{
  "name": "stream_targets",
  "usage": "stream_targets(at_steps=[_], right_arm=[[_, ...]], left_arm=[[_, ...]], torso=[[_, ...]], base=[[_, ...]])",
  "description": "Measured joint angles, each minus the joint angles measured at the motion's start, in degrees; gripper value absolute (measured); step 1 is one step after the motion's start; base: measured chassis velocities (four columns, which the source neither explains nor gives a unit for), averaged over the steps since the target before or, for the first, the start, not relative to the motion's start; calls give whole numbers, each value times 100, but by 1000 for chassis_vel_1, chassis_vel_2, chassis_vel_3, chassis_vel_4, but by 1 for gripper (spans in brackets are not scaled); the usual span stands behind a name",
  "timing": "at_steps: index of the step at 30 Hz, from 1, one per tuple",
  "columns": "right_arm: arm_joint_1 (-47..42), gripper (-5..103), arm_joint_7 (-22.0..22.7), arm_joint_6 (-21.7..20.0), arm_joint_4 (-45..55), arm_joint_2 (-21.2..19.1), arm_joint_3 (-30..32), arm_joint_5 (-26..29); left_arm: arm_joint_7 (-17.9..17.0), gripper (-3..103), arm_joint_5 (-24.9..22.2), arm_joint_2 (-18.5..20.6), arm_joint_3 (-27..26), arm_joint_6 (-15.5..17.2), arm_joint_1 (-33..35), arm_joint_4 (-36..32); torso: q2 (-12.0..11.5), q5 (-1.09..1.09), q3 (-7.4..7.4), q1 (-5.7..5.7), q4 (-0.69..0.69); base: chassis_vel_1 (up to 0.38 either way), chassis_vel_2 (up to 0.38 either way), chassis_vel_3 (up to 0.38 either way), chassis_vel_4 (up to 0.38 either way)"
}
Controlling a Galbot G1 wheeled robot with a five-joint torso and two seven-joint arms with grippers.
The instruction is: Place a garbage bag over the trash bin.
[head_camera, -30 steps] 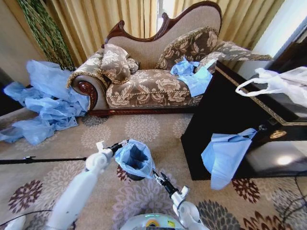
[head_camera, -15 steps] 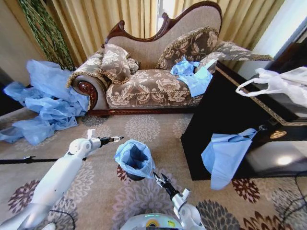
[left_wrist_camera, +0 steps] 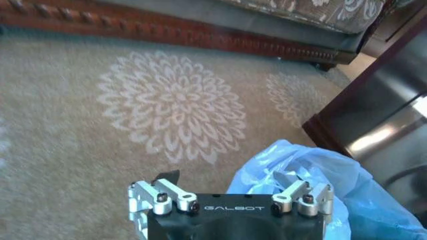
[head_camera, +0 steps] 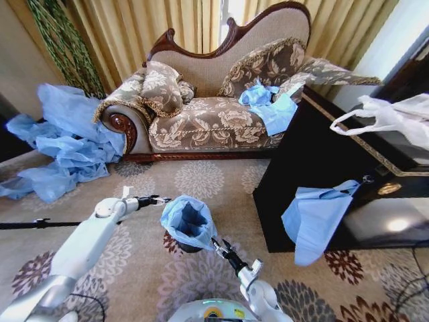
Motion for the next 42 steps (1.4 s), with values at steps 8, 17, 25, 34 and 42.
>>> stream_targets(at_steps=[8,17,25,34,42], right_arm=[[98,72,-12,1,-65,-25,-36,68],[198,34,-35,5,-108,30,-158,77],[212,7,-78,44,-181,64,-168,-28],[239,0,-80,105,-215,68,-161,-123],[248,0,-86,145,-235,92,-163,-182]], left_arm=[[-47,73,186,-273,59,-115,51,279],[-90,40,277,-465,49,-134,179,353],[-183,8,337,-702,34,-144,272,436],[-395,0,354,-927,20,-19,397,534],[-542,0,552,-1194,-14,48,464,857]], torso=[[0,0,0,0,2],[0,0,0,0,2],[0,0,0,0,1],[0,2,-1,0,2],[1,-1,-1,-1,0]], base=[[0,0,0,0],[0,0,0,0],[0,0,0,0],[0,0,0,0],[0,0,0,0]])
